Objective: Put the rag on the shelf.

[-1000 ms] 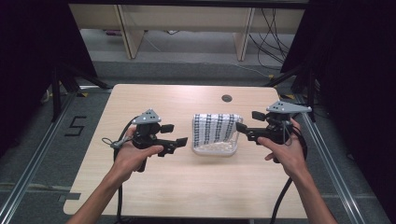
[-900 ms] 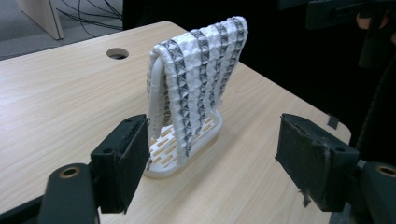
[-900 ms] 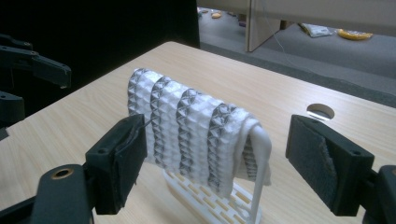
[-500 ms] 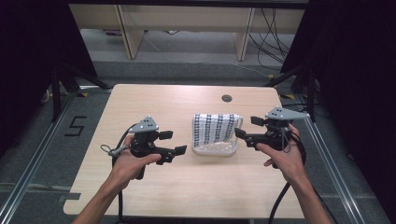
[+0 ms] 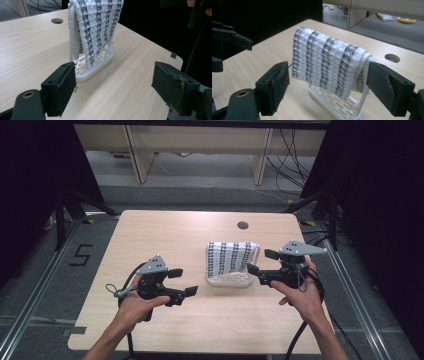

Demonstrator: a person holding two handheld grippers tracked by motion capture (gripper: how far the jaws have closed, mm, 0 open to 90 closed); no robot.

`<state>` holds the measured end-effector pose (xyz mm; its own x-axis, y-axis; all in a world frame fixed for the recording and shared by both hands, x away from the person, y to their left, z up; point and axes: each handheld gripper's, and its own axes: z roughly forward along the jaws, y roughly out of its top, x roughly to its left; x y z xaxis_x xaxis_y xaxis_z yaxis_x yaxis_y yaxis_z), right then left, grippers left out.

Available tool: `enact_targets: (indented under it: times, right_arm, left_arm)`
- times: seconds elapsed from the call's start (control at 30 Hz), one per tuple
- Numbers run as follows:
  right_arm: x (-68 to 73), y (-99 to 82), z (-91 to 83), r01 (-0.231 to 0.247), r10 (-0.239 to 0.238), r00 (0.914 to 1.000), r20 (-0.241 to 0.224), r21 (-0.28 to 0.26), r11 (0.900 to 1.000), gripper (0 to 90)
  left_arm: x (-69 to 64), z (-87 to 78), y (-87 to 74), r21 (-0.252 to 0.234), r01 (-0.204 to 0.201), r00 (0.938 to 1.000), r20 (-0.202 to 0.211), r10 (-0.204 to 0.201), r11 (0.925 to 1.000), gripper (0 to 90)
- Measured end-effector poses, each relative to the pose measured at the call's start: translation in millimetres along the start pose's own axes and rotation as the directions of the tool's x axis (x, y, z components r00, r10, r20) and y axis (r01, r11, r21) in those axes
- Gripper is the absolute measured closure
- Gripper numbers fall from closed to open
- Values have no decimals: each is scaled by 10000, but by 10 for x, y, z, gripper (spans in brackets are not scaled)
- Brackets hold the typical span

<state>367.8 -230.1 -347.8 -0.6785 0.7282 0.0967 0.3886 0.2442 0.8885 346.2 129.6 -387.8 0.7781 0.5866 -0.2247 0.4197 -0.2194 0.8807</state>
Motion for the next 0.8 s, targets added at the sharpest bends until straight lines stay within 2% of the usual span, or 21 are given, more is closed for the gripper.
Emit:
enact_targets:
  times: [0.1, 0.13, 0.17, 0.23, 0.33, 0.37, 0.5, 0.53, 0.6, 0.63, 0.77, 0.8]
  right_arm:
    - [19, -32, 7, 101, -101, 9999, 35, -50, 9999, 197]
    - [36, -47, 4, -46, 46, 10000, 72, -41, 10000, 197]
    - [29, -56, 8, 107, -107, 9999, 35, -69, 9999, 197]
    - [37, -78, 9, 87, -87, 10000, 39, -51, 9999, 197]
    - [68, -114, 14, -109, 108, 9999, -106, -54, 9999, 197]
    - [63, -121, 19, 19, -20, 9998, -201, -70, 10000, 197]
    - [113, -157, 12, -141, 140, 9998, -118, -86, 9999, 198]
    - [102, -163, 17, 19, -21, 9995, -310, -67, 10000, 198]
    - [124, -178, 9, -93, 94, 9997, -228, 30, 10000, 197]
    - [117, -187, 13, 47, -47, 9998, -206, 4, 10000, 197]
    - [146, -232, 7, -21, 25, 9996, -271, 128, 9999, 197]
    - [149, -246, 3, 18, -14, 9996, -277, 132, 9999, 197]
  left_arm:
    - [11, -15, -54, 64, 42, 10000, -35, -42, 10000, 183]
    - [16, -17, -74, 50, 35, 10000, -32, -35, 10000, 182]
    - [21, -19, -98, 46, 72, 10000, 15, -72, 10000, 182]
    - [23, -25, -129, 77, 149, 9999, 44, -149, 9999, 182]
    - [23, -30, -179, 164, 154, 9999, 61, -155, 9997, 180]
    - [22, -34, -193, 222, 162, 9999, 37, -162, 9996, 179]
    - [9, -31, -251, 288, 83, 9999, 78, -85, 9996, 177]
    - [2, -31, -263, 312, 102, 9999, 66, -104, 9995, 177]
    - [-11, -34, -291, 468, 6, 10000, 47, -8, 9989, 177]
    - [-14, -37, -306, 494, -54, 10000, 39, 52, 9988, 177]
    - [-32, -58, -377, 549, 14, 10000, 44, -17, 9985, 177]
    - [-26, -52, -393, 480, 16, 9999, 162, -23, 9988, 177]
